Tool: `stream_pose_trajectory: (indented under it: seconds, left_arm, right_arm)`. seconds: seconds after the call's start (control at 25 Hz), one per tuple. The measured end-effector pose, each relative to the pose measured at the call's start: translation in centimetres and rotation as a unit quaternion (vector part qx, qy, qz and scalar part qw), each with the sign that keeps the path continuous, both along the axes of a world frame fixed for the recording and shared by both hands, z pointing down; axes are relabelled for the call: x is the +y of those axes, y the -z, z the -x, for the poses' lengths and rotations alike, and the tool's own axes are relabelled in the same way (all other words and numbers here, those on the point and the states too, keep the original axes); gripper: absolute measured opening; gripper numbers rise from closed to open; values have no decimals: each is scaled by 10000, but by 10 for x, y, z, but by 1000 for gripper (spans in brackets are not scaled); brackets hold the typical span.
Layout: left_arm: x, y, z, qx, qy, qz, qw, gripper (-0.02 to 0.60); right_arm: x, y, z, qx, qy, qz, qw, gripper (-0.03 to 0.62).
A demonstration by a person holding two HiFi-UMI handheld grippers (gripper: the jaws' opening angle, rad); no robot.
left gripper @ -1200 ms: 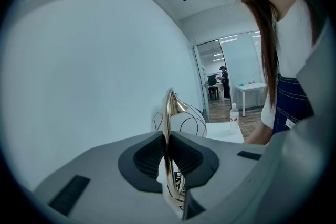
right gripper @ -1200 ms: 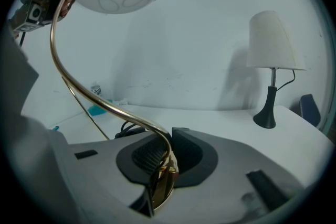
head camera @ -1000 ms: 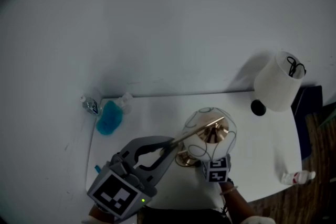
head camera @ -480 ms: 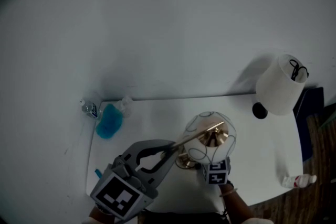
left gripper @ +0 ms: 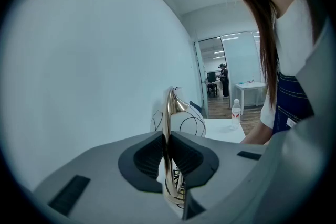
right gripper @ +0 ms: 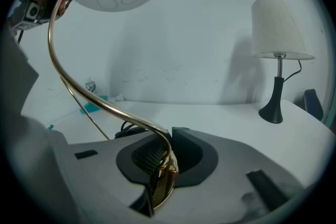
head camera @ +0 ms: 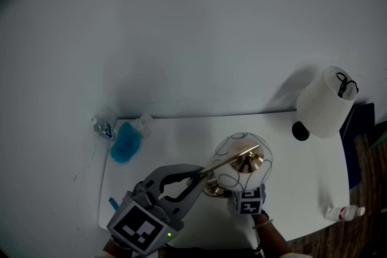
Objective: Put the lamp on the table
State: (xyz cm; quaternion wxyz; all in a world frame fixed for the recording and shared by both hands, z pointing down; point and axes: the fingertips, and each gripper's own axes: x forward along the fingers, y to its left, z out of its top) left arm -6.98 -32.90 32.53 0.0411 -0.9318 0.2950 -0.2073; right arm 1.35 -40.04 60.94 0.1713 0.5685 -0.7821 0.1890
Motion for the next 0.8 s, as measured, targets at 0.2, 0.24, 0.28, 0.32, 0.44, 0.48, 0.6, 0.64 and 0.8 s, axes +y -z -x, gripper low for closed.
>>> stream_pose_trajectory:
  seconds: [0.2, 0.24, 0.28, 0.32, 0.44, 0.48, 0.6, 0.64, 0.8]
  left_arm:
    - [-6, -2, -2, 0, 5, 47, 10000, 35]
    - [-7, -3, -2, 5, 4, 54, 10000, 35]
    - [-8, -3, -2, 7, -1, 56, 10000, 35]
    - [-9, -3, -2, 10, -5, 58, 10000, 35]
    - [-11, -3, -3, 29, -17, 59, 10000, 35]
    - [-12, -3, -4, 43, -16, 65, 10000, 35]
    - [-15, -2, -6, 64, -12, 99, 9999, 35]
    - [-16, -2, -7, 60, -13, 108, 9999, 35]
    - [-21, -2, -8, 62, -16, 133, 9999, 37]
  right_arm:
    - [-4, -1, 1, -21, 12, 39, 10000, 46]
    - [-5, -1, 1, -29, 19, 43, 10000, 46]
    - [-5, -2, 2, -41, 27, 46, 10000, 46]
    - [-6, -3, 2, -51, 30, 54, 10000, 46]
    - [-5, -17, -3, -2, -28, 94, 10000, 46]
    - [-6, -19, -4, 19, -44, 87, 10000, 46]
    - [-9, -9, -2, -5, -10, 46, 10000, 46]
    - [-10, -6, 0, -25, 9, 55, 10000, 46]
    - [-11, -5, 2, -80, 41, 100, 9999, 46]
